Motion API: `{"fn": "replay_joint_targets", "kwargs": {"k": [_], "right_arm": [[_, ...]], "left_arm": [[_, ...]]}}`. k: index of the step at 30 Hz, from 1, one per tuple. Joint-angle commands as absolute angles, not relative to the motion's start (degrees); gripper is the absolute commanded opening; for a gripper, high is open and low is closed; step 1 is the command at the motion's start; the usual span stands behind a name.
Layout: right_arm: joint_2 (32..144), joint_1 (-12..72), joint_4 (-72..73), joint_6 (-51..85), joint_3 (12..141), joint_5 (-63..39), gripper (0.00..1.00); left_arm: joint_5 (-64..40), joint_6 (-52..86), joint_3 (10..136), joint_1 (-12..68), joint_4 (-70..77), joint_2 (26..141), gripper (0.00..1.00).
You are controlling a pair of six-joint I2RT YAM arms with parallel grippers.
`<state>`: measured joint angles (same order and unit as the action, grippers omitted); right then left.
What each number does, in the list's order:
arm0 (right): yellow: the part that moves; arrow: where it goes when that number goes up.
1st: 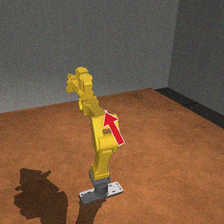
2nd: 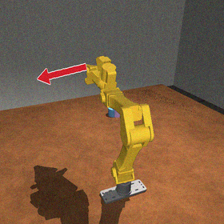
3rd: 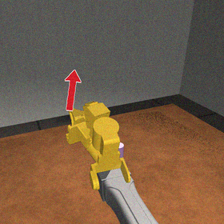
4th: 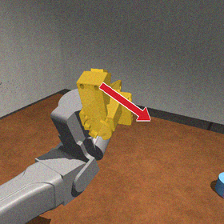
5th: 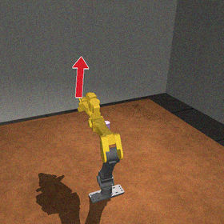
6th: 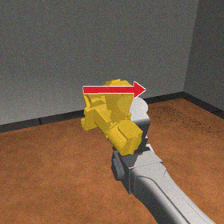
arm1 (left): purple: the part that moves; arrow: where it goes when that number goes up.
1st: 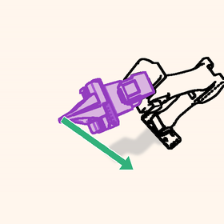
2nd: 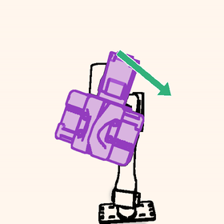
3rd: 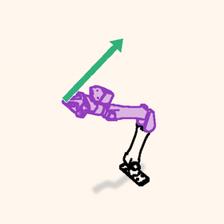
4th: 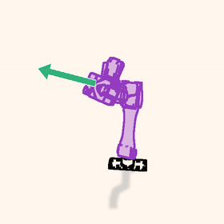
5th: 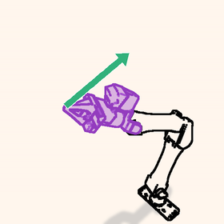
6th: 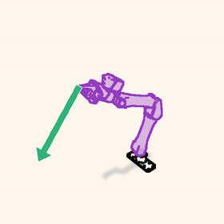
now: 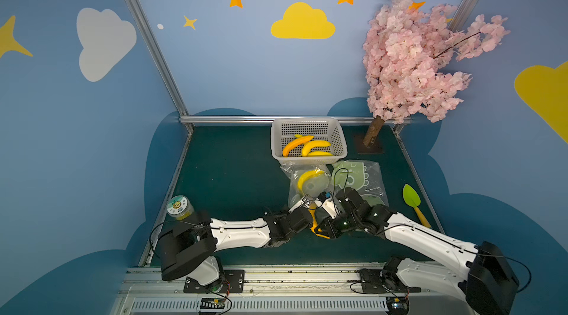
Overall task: Open the zip-top bag and take out the banana
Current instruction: Pick up the banana from the zipper food storage bag.
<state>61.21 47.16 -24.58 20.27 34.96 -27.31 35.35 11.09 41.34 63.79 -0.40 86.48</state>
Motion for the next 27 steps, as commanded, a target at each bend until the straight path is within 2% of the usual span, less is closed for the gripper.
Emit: {"fn": "replay_joint_targets", "kwargs": {"k": [1, 4, 7, 10, 14, 17, 19, 23, 27], "right_arm": [[54.8, 47.5, -33.2, 18.2, 33.9, -31.8, 0.0], [46.9, 47.4, -39.6, 18.3, 34.1, -30.8, 0.0], [37.1, 47.3, -35.3, 21.6, 31.8, -29.9, 0.0], [29.3, 47.1, -34.1, 24.6, 32.7, -24.0, 0.0], [29.7, 47.0, -33.5, 23.1, 36.7, -14.7, 0.0], [37.4, 45.4, -30.4, 19.2, 41.3, -4.4, 0.0], [45.8, 41.5, -25.1, 16.3, 44.6, -1.9, 0.0], [65.9, 30.0, -13.1, 15.3, 54.0, -16.9, 0.0], [85.3, 25.6, -11.8, 12.5, 68.8, -21.2, 0.0]], "left_arm": [[33.5, 11.3, 41.0, 62.7, 0.5, 84.1, 0.04], [32.9, 11.3, 41.1, 62.4, 0.2, 84.0, 0.04], [32.3, 11.4, 41.0, 62.2, 0.3, 83.9, 0.04], [31.7, 11.7, 40.7, 62.1, 0.3, 83.8, 0.04], [30.4, 11.8, 40.5, 62.0, 0.6, 84.0, 0.03], [29.5, 11.5, 40.7, 62.0, 0.8, 84.2, 0.03], [28.8, 11.1, 40.9, 62.1, 0.9, 84.1, 0.03], [29.0, 11.1, 40.7, 62.1, 1.1, 83.9, 0.03], [28.9, 11.8, 39.4, 62.1, 2.3, 82.9, 0.03]]}}
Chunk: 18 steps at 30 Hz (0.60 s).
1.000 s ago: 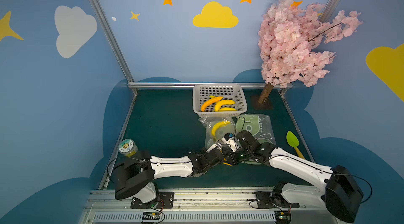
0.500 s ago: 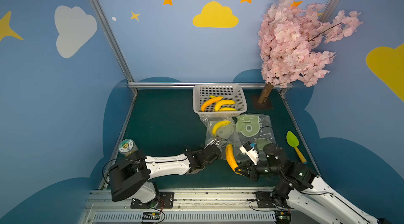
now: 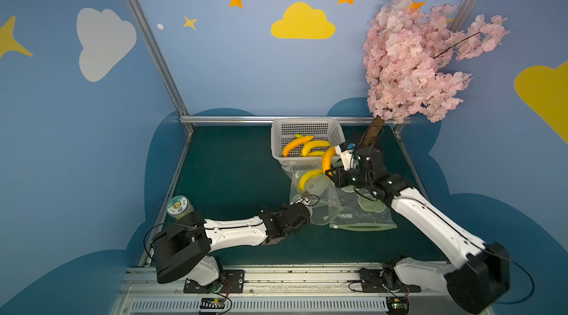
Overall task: Open the zip-top bag and take out the banana
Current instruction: Pick up the banana from the zipper food storage bag, then place the banana in the basket.
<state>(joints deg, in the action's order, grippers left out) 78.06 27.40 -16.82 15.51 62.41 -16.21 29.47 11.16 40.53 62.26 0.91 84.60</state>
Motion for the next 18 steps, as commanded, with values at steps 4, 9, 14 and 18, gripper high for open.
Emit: {"fn": "replay_joint_targets", "kwargs": {"k": [4, 9, 14, 18], "right_arm": [[102.9, 22.5, -17.7, 12.3, 85.4, -27.1, 0.0], [113.0, 22.4, -17.5, 14.7, 94.1, -25.8, 0.0], [113.3, 23.0, -11.6, 15.7, 92.3, -23.6, 0.41], [107.7, 23.0, -2.8, 15.6, 84.7, -24.4, 0.63]], "left_arm": [[28.8, 11.9, 38.5, 62.1, 2.9, 82.1, 0.03], [28.4, 11.8, 38.4, 62.1, 2.5, 81.3, 0.03], [28.8, 12.2, 38.3, 62.1, 2.2, 81.3, 0.03], [28.7, 12.8, 38.2, 62.1, 1.9, 81.3, 0.03]]}}
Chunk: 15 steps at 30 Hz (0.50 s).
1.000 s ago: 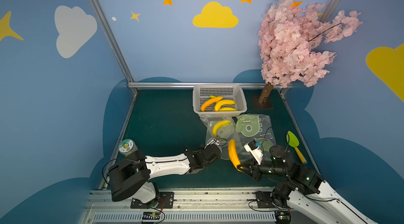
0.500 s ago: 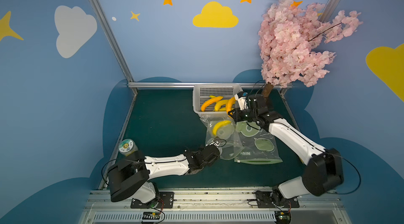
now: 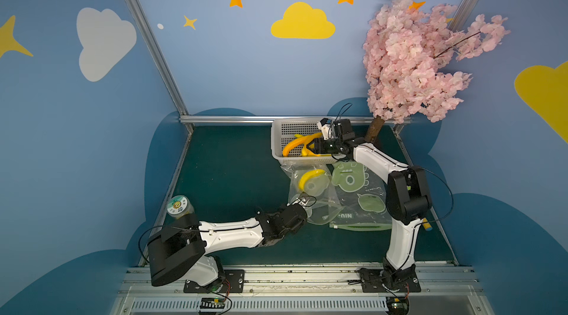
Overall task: Open the zip-top bag and take out the banana
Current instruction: Place the banana in the basket.
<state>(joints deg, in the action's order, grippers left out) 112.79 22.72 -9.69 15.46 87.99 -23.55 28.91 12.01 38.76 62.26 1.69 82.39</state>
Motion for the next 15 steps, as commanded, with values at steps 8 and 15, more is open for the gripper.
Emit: {"fn": "replay_joint_targets", "kwargs": {"k": [8, 15], "right_arm": [[95.7, 21.8, -1.0, 15.4, 74.9, -21.6, 0.83], [72.8, 31.8, -7.0, 9.1, 54.1, -10.5, 0.78]], "left_arm": [[28.4, 13.1, 39.7, 62.1, 1.8, 82.7, 0.03], [29.2, 13.4, 39.5, 62.0, 1.1, 81.0, 0.03]]}}
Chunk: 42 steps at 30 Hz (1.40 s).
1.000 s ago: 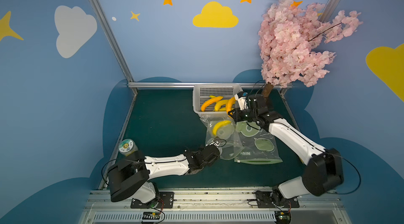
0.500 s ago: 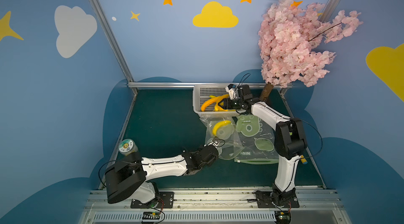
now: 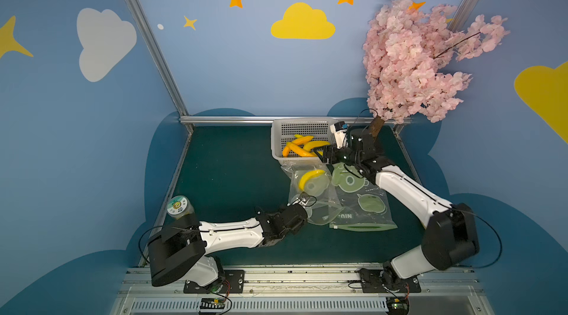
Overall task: Open the zip-top bag and take out the banana
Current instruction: Place the banana in the basket, then pick up the banana from the zipper food storage bag.
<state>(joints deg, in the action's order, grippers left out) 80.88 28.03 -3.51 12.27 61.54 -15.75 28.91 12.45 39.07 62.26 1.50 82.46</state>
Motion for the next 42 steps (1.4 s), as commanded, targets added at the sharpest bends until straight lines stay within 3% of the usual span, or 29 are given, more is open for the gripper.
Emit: {"fn": "replay_joint_targets", "kwargs": {"k": [1, 9, 12, 15, 21, 30, 35, 42], "right_arm": [[69.2, 33.2, -6.7, 8.9, 50.0, -8.7, 0.77], [38.8, 50.4, -9.3, 10.9, 25.7, 5.1, 0.41], [36.8, 58.1, -9.5, 13.3, 21.5, 12.2, 0.41], [39.7, 62.1, -0.5, 16.6, 16.5, 15.5, 0.43], [54.4, 62.3, 16.8, 19.1, 15.3, 15.2, 0.4], [70.2, 62.3, 22.9, 22.0, 22.1, 19.0, 0.42], [70.7, 62.0, 24.6, 22.8, 21.8, 18.3, 0.42], [59.0, 61.4, 17.4, 24.1, 18.5, 16.7, 0.42]], "left_arm": [[29.0, 13.4, 39.3, 61.9, 1.1, 80.7, 0.04], [28.3, 13.7, 39.6, 61.8, 0.0, 80.6, 0.04], [28.1, 14.4, 40.2, 61.8, 0.0, 81.5, 0.04], [27.9, 14.9, 41.5, 61.8, -0.7, 82.5, 0.03], [27.3, 15.5, 42.4, 61.8, -1.1, 81.9, 0.03], [26.4, 16.0, 40.9, 62.5, -1.5, 80.5, 0.03], [26.3, 15.4, 40.2, 62.8, -0.7, 80.7, 0.03], [27.1, 15.3, 39.9, 62.8, -0.4, 81.5, 0.03]]}}
